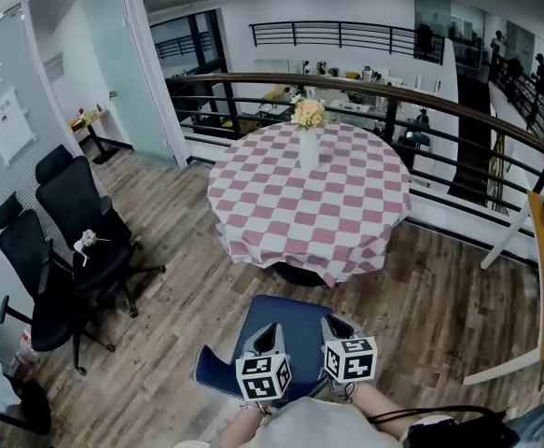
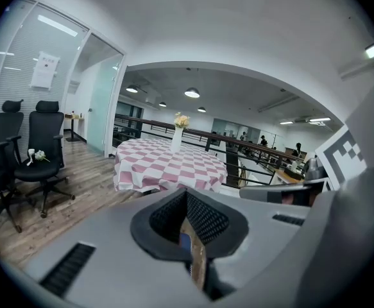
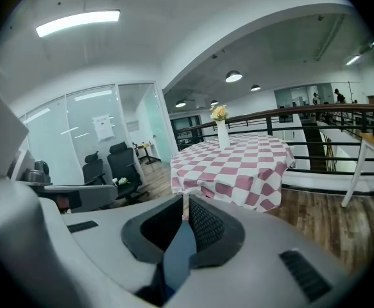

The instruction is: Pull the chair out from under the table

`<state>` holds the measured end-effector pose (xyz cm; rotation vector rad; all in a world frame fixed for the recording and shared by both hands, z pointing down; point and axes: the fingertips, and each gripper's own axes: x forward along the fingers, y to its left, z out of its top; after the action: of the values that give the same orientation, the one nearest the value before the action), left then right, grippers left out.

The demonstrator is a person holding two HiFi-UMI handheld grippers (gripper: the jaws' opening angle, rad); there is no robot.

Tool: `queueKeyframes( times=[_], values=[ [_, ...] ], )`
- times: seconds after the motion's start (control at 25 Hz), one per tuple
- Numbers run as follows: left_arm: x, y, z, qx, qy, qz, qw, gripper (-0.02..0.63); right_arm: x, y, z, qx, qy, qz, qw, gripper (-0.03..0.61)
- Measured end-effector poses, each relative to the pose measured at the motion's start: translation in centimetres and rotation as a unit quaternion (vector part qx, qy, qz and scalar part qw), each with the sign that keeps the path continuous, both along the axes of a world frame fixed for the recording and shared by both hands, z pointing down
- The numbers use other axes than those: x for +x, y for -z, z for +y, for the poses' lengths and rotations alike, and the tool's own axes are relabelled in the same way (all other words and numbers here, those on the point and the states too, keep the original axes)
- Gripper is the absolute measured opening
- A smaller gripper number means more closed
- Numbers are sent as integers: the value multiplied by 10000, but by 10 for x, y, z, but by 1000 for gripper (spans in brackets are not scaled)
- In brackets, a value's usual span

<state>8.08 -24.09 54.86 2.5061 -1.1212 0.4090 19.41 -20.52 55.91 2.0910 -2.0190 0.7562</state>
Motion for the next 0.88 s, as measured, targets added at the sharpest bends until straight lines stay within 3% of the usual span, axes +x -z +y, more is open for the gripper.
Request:
queueKeyframes(
  times=[0.88],
  values=[
    [8,-7,8,-154,-94,63,9998,3,0,4,11,56,-25,261,9996,17]
  ],
)
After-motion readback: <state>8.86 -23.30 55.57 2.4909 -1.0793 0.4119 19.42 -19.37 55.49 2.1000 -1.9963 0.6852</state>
